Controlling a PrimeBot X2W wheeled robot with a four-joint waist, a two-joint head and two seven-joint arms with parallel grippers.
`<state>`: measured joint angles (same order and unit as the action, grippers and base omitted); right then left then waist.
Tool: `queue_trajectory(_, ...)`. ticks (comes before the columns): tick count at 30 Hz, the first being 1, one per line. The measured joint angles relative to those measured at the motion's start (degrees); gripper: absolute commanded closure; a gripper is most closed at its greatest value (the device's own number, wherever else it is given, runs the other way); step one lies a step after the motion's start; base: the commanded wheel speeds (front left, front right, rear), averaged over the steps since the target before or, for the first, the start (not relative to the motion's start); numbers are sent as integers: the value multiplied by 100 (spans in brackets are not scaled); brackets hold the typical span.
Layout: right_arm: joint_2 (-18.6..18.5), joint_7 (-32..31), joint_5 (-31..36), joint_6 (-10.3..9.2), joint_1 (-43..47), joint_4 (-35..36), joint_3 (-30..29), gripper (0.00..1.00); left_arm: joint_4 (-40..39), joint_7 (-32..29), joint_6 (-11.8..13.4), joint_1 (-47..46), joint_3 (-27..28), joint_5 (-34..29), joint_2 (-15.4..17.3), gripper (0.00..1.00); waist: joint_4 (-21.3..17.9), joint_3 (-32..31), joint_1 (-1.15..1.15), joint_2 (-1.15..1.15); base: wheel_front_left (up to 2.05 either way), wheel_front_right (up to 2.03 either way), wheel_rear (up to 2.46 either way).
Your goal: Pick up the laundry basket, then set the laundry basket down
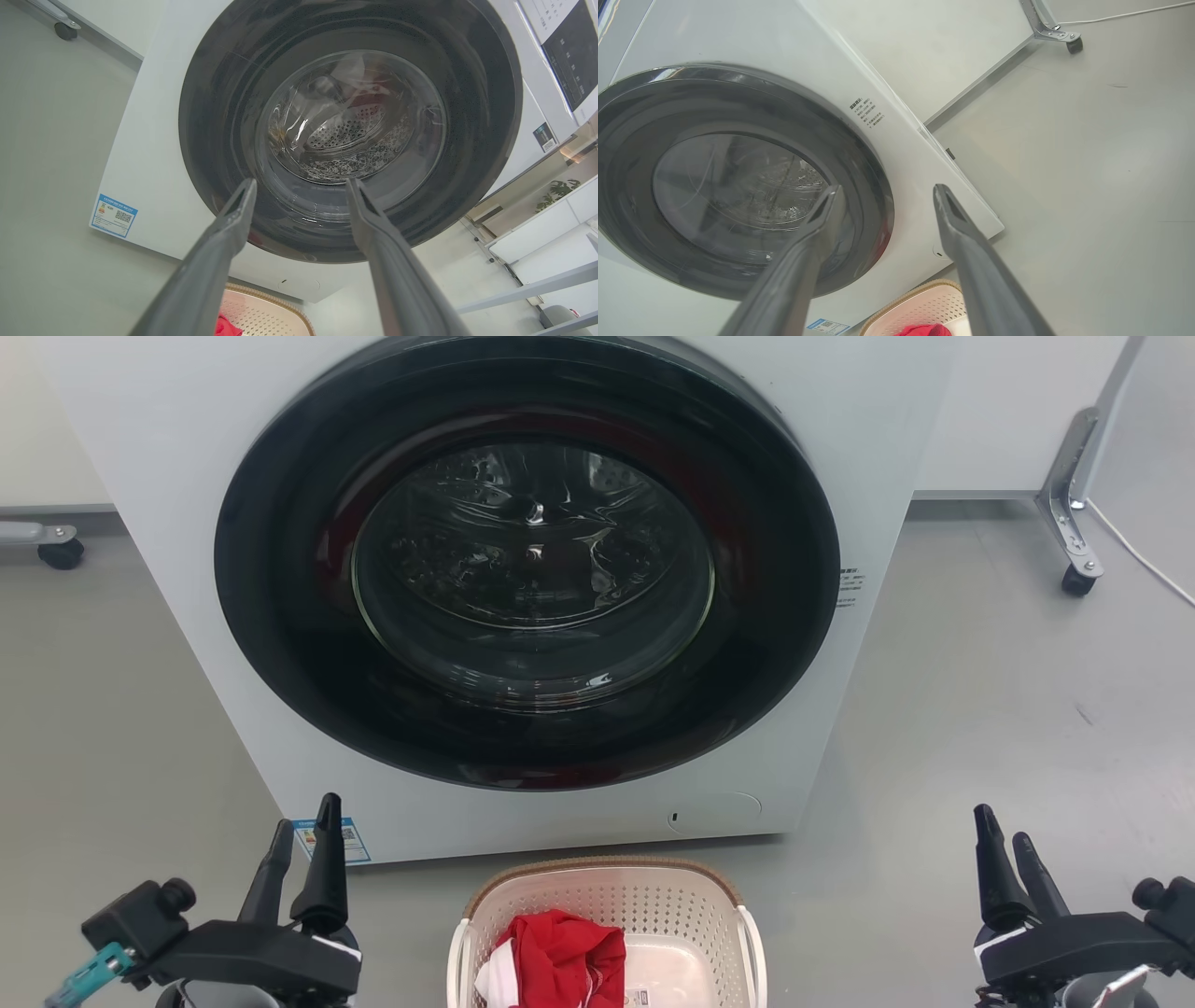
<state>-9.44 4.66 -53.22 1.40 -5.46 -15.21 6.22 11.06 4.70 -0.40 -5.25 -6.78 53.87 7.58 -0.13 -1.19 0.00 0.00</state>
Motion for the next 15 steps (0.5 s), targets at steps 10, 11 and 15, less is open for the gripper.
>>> queue_trajectory(10,-176,203,1046,-190,-102,31,389,0,-94,210,196,7,-293,-976,99,0,6,-8,0,0,0,0,0)
queue_trajectory(11,-186,223,1126,-196,-102,30,424,0,-96,226,200,12,-316,-1085,102,0,6,-10,0,0,0,0,0)
queue_trajectory(15,-225,307,1485,-252,-102,34,559,0,-102,307,257,25,-372,-1411,137,0,5,-18,0,0,0,0,0)
